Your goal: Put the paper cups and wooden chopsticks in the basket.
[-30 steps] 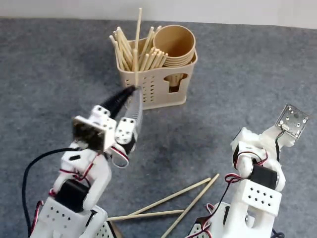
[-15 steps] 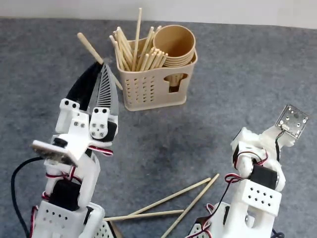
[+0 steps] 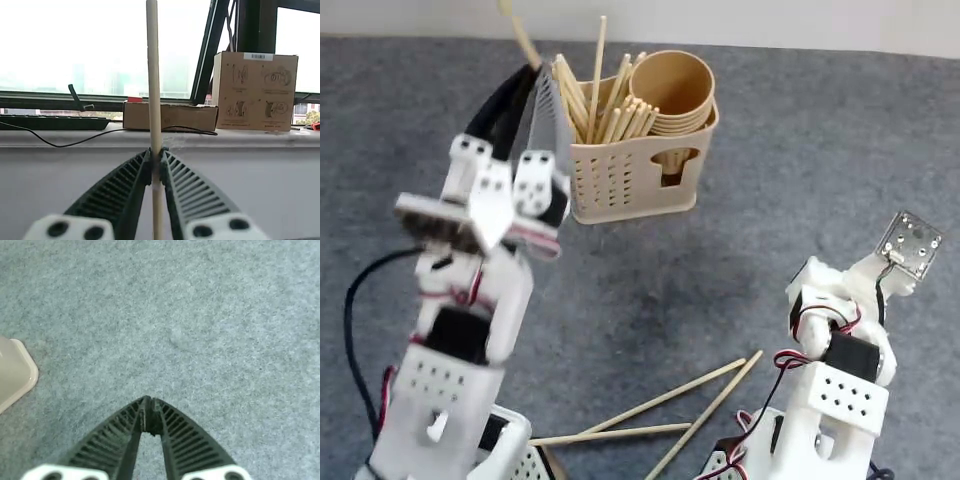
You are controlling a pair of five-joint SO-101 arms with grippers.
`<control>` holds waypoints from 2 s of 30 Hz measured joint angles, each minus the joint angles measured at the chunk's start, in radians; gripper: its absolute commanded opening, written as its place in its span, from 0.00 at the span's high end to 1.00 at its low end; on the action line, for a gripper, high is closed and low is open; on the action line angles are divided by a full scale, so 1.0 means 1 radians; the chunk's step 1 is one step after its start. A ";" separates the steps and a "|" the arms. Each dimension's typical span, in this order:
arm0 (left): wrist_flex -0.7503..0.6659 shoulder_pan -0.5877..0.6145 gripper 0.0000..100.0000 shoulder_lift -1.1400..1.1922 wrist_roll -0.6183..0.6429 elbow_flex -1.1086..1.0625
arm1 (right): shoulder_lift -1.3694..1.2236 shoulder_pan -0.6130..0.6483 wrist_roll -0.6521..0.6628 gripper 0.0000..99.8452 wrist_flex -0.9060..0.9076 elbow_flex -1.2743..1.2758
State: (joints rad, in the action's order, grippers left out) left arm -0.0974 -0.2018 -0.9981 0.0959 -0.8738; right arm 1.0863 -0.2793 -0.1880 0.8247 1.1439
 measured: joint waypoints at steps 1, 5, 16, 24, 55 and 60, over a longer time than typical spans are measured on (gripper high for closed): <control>0.000 0.000 0.99 0.041 0.000 0.026 | 0.000 0.000 0.000 0.99 0.000 0.000; 0.000 0.002 0.99 0.190 0.000 0.110 | 0.000 0.000 0.000 0.99 0.000 0.000; 0.000 0.000 0.97 0.384 0.000 0.161 | 0.000 0.000 0.000 0.99 0.000 0.000; 0.094 0.002 0.88 0.384 0.000 0.161 | 0.000 0.000 0.000 0.99 0.000 0.000; 0.638 -0.348 0.88 -0.206 0.000 -0.239 | 0.000 0.000 0.000 0.99 -0.003 0.000; 0.784 -0.474 0.88 -0.222 0.000 -0.308 | 0.000 0.000 0.000 0.99 -0.003 0.000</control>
State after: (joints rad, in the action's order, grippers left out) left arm 0.6866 -0.6759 -1.2206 0.0959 -1.1822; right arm 1.0863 -0.2793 -0.1880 0.8216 1.1439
